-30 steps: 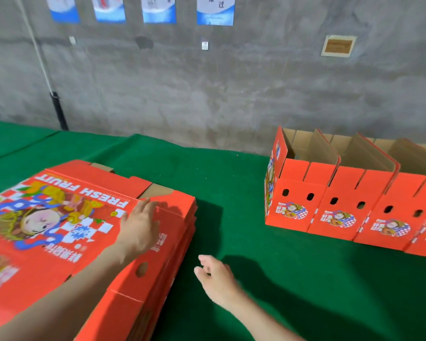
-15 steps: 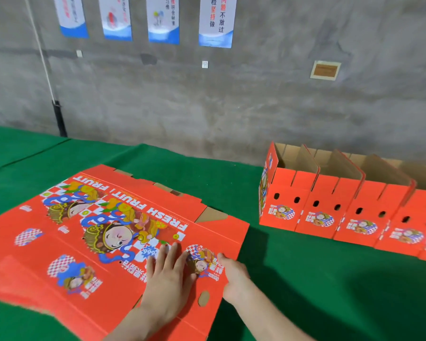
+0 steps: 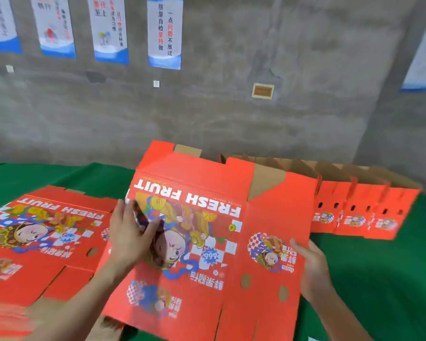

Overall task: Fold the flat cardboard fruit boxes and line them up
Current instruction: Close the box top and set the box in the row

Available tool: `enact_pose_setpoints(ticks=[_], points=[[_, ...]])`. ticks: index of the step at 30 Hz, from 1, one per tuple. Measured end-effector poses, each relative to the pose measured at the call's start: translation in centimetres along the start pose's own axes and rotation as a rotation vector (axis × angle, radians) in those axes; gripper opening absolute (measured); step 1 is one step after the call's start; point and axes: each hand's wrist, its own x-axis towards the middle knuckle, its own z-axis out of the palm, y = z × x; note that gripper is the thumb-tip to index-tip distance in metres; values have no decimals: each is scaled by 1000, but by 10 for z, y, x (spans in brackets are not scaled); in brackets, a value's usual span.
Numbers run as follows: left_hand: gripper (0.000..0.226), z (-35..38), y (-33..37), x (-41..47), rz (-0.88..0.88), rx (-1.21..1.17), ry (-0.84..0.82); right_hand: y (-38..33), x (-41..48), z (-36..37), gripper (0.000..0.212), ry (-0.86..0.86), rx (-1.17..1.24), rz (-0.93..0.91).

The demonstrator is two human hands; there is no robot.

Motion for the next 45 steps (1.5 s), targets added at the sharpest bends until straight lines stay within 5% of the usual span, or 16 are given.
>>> enact_pose_setpoints(ticks=[2,5,11,14,19,24,28,32,38,43,45], points=[[26,-10,12,13,-44,-284,49,-9,-4,-28,21,11,0,-33],[3,-17,19,20,-177,-649,-98,-14,-7,-56,21,20,-76,-92],[9,-10,15,-17,-145,-834,-193,-21,-17,-54,58,268,-813,-578],[13,-5,16,-39,-124,-826,-186,-32,-25,-25,48,109,-1005,-795],[10,-6,24,-63,-164,-951,-160,-46,-18,23,44,-70,-989,-428],[5,-10,28,-77,-190,-999,-104,-56,-10,29,17,-253,-1116,-289],[11,-11,19,-83,-227,-948,-61,-55,-13,26,27,-448,-1103,-76],[41,-20,14,-74,-175,-1076,-125,-50,-21,24,34,-400,-1140,-137],[30,-32,26,-60,-324,-1196,-314,-54,-33,26,30,-249,-1217,-355],[86,-45,26,-46,-501,-1202,-655,-60,-40,21,33,-288,-1196,-354],[90,-48,25,-39,-476,-1200,-733,-60,-41,17,35,-287,-1163,-358]])
